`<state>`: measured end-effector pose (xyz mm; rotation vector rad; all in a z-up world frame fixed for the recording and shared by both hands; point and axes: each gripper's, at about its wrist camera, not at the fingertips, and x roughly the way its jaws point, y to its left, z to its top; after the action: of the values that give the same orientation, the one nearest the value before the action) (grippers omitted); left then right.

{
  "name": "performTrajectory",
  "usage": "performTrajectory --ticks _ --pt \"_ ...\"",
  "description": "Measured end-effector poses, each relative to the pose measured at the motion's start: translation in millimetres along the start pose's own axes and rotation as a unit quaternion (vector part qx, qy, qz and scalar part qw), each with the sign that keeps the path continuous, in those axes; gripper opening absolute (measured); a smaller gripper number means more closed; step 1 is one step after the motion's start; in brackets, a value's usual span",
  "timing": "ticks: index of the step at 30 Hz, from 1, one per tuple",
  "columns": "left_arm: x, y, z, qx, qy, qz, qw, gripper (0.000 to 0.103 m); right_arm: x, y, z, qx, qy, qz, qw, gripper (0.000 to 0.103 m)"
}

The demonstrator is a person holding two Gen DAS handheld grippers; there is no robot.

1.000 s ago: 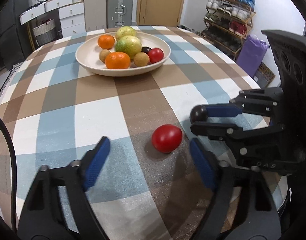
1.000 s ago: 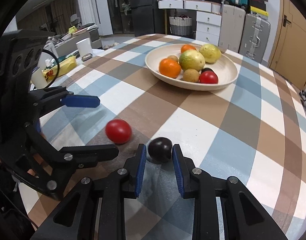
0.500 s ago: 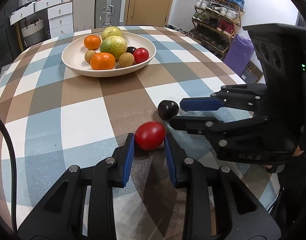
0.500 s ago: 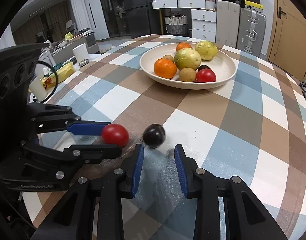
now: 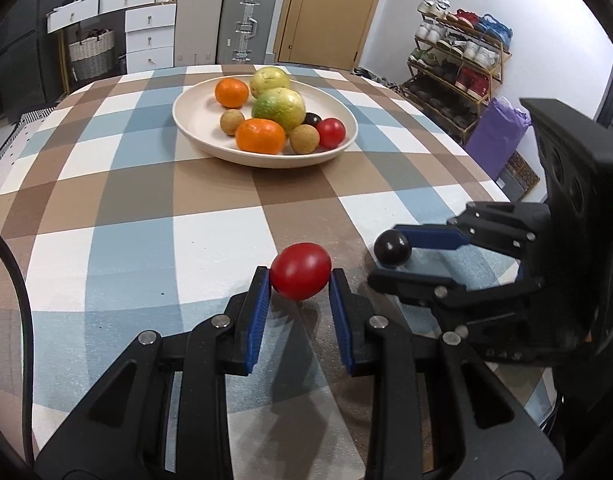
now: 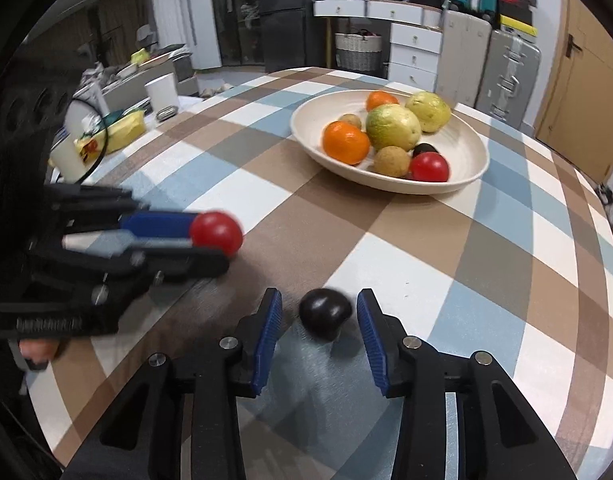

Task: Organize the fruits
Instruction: 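Carry the tomato and plum onto the white plate and open both tools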

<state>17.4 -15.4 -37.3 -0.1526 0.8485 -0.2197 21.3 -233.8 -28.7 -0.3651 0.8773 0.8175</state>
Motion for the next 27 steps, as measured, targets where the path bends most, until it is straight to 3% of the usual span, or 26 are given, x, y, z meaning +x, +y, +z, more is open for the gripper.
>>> performTrajectory --ticks 11,18,27 --pt "-4.3 -2.2 2.7 0.002 -0.016 0.006 0.9999 0.027 1.2 -1.9 4.5 0.0 -0.006 0.003 1.0 0.027" --pt "-8.7 2.4 8.6 -0.001 -0.032 0.011 0.9994 0.027 -5.7 -8.2 6.2 0.003 -0.018 0.012 1.0 0.027" --pt "-10.4 14.9 31.8 -0.009 -0.061 0.026 0.9978 0.027 -26.7 -25.8 21.3 0.025 -0.076 0.012 0.997 0.027"
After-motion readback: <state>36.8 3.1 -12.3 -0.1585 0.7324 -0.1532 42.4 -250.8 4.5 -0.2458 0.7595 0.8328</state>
